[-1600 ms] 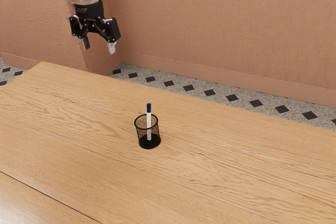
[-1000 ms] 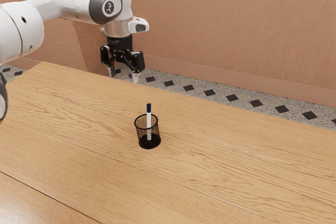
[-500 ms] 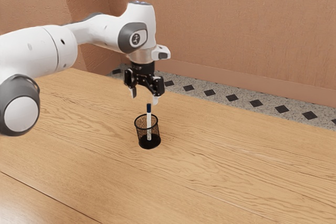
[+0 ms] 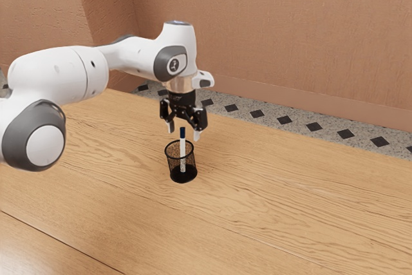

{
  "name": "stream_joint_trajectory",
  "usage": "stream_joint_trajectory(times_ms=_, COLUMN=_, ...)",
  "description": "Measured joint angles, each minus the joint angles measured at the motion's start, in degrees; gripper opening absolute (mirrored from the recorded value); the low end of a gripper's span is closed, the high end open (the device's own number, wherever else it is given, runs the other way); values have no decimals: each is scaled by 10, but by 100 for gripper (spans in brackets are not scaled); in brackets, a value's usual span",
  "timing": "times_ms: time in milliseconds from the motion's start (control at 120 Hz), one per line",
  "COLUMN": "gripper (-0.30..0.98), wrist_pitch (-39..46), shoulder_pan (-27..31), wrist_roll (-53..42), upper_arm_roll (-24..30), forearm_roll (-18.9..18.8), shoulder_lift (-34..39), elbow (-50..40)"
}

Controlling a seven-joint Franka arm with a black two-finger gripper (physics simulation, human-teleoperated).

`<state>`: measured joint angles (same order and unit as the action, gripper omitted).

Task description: Take the marker out of the pen holder and place it to the left of the pen holder.

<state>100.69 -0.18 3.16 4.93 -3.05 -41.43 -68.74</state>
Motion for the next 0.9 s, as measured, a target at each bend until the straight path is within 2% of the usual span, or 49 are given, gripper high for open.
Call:
stream_joint_trajectory(times_ms=100, gripper=54, wrist_pitch=-3, shoulder_pan=0, wrist_roll=0, upper_arm_roll=0, forearm_roll=1, shoulder_lift=2, elbow=-2)
stream_joint_trajectory(times_ms=300, gripper=17, wrist_pitch=-2, shoulder_pan=1, wrist_roll=0, upper_arm_roll=-1, forearm_roll=6, shoulder_lift=2, elbow=-2)
stream_joint_trajectory(times_ms=408, gripper=4, wrist_pitch=-1, shoulder_pan=3, wrist_roll=-3, upper_arm_roll=-2, forearm_roll=10, shoulder_lift=3, elbow=-2)
stream_joint_trajectory(times_ms=575, gripper=-3, wrist_pitch=-10, shoulder_pan=3, wrist_roll=-7, upper_arm_roll=-5, forearm_roll=8, shoulder_lift=24, elbow=-2)
stream_joint_trajectory(times_ms=742, gripper=-6, wrist_pitch=-61, shoulder_pan=3, wrist_roll=-8, upper_arm_roll=-15, forearm_roll=8, shoulder_lift=115, elbow=-1)
stream_joint_trajectory(times_ms=808, gripper=-7, wrist_pitch=-88, shoulder_pan=3, wrist_roll=-8, upper_arm_roll=-30, forearm_roll=7, shoulder_lift=142, elbow=1)
stream_joint_trajectory(times_ms=900, gripper=-7, wrist_pitch=-147, shoulder_pan=3, wrist_roll=-4, upper_arm_roll=-62, forearm_roll=0, shoulder_lift=138, elbow=-4)
